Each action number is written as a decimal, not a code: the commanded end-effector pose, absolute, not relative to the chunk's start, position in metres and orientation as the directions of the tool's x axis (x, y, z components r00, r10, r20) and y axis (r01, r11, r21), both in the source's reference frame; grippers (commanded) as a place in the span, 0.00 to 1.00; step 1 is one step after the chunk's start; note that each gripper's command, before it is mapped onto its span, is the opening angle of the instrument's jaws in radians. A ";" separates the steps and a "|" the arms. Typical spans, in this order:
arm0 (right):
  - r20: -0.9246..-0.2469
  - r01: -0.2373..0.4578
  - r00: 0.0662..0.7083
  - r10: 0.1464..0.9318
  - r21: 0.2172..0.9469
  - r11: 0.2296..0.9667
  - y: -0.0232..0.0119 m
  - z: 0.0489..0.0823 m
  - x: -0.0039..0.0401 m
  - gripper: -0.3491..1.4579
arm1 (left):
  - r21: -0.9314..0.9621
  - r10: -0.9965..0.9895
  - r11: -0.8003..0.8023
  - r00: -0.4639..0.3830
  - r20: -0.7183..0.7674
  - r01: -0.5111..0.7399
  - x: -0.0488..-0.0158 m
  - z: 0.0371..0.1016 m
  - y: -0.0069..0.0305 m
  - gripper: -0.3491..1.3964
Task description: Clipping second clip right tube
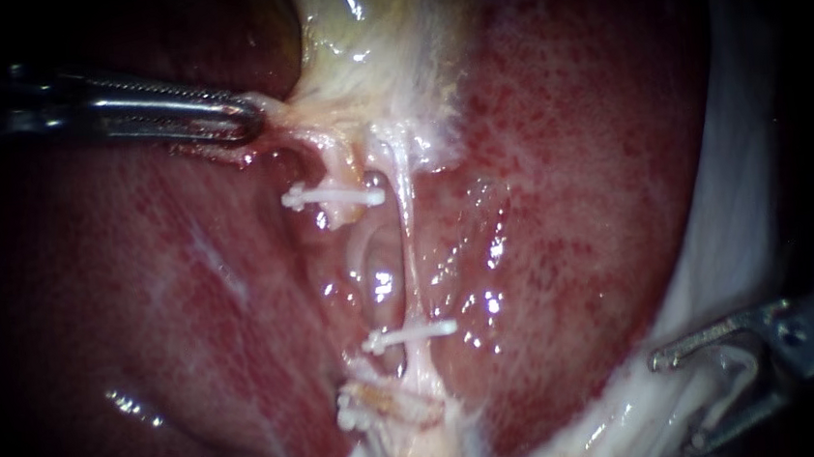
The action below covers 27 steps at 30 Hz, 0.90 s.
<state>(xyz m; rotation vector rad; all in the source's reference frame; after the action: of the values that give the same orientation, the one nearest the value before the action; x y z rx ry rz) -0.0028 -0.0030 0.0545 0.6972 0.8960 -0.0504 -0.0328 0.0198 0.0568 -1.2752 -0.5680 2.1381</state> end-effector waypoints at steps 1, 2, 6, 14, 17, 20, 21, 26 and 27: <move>-0.731 0.320 0.639 0.240 0.536 0.781 -0.0030 0.0545 -0.0028 0.47 | -0.618 0.668 -0.741 -0.375 -0.643 -0.261 -0.0327 0.0567 0.0198 0.00; -0.731 0.320 0.639 0.240 0.536 0.781 -0.0030 0.0545 -0.0028 0.47 | -0.619 0.669 -0.741 -0.375 -0.642 -0.260 -0.0326 0.0565 0.0199 0.00; -0.731 0.320 0.639 0.240 0.536 0.781 -0.0030 0.0545 -0.0028 0.47 | -0.624 0.674 -0.736 -0.373 -0.638 -0.262 -0.0310 0.0550 0.0213 0.00; -0.732 0.324 0.636 0.242 0.539 0.778 -0.0029 0.0545 -0.0028 0.47 | -0.611 0.686 -0.728 -0.341 -0.643 -0.310 -0.0266 0.0514 0.0247 0.00; -0.741 0.340 0.622 0.254 0.548 0.765 -0.0026 0.0543 -0.0024 0.47 | -0.607 0.683 -0.731 -0.342 -0.646 -0.313 -0.0264 0.0510 0.0246 0.00; -0.746 0.356 0.600 0.289 0.572 0.739 -0.0020 0.0540 -0.0016 0.46 | -0.606 0.683 -0.730 -0.341 -0.646 -0.316 -0.0266 0.0507 0.0244 0.00; -0.738 0.348 0.595 0.319 0.594 0.725 -0.0016 0.0539 -0.0011 0.46 | -0.605 0.684 -0.730 -0.341 -0.645 -0.317 -0.0267 0.0506 0.0243 0.00; -0.714 0.308 0.568 0.409 0.645 0.699 0.0002 0.0535 0.0021 0.46 | -0.605 0.684 -0.730 -0.341 -0.645 -0.318 -0.0267 0.0505 0.0243 0.00; -0.705 0.280 0.558 0.438 0.657 0.700 0.0007 0.0535 0.0031 0.46 | -0.605 0.684 -0.730 -0.341 -0.645 -0.318 -0.0267 0.0505 0.0243 0.00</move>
<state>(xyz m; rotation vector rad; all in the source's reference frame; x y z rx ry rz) 0.0038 0.0010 0.0535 0.8175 1.0143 0.1248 -0.0267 0.0243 0.0505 -1.2660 -0.5016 2.0987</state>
